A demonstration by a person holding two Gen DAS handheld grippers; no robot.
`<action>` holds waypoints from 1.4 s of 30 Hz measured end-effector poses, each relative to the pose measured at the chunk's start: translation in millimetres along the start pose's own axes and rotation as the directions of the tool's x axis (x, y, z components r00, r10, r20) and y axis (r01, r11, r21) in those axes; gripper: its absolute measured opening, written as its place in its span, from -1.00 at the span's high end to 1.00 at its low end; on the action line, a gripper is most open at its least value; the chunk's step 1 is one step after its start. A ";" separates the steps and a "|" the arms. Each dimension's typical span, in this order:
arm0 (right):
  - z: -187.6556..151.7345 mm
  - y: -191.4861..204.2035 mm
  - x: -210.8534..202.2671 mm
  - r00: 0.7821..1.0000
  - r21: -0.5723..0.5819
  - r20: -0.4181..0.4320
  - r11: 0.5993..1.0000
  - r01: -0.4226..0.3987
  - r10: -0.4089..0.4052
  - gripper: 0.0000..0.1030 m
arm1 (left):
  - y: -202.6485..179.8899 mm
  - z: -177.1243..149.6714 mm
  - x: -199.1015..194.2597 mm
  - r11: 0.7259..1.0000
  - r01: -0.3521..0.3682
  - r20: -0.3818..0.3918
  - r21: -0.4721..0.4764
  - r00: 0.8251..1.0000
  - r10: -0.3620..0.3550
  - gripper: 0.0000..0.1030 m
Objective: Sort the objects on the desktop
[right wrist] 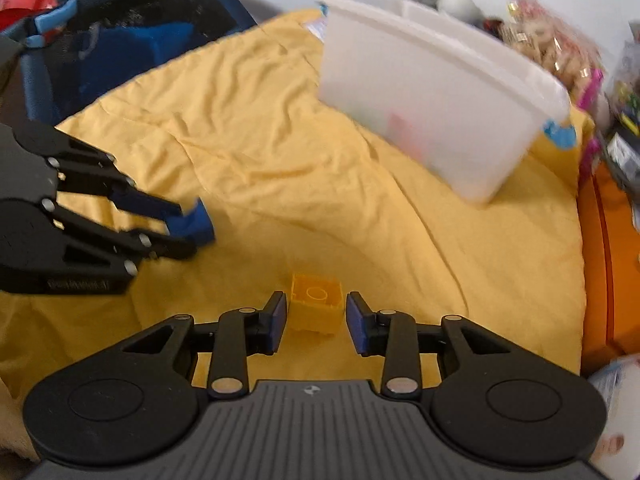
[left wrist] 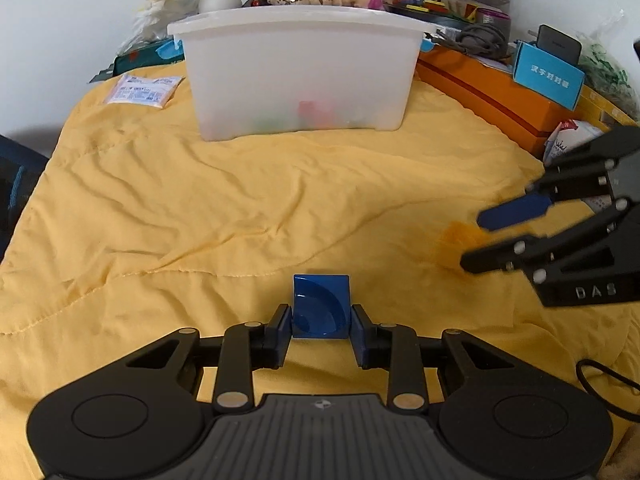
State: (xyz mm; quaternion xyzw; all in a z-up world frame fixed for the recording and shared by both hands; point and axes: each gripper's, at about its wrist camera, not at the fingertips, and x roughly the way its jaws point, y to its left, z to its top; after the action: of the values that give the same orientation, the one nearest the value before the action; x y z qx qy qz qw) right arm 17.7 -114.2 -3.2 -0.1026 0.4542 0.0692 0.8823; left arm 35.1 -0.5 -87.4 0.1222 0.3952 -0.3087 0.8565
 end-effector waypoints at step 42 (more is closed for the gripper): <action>-12.1 -12.5 17.6 0.994 0.137 -0.109 0.991 -0.011 0.026 -0.02 | -6.0 2.7 11.0 0.999 -0.009 0.000 0.040 1.000 0.009 0.20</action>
State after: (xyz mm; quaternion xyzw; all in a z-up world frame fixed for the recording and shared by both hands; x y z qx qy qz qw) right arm 21.0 -128.8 -23.0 -0.0416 0.5068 0.0405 0.8601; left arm 38.4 -11.1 -93.7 0.1412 0.3885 -0.3129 0.8551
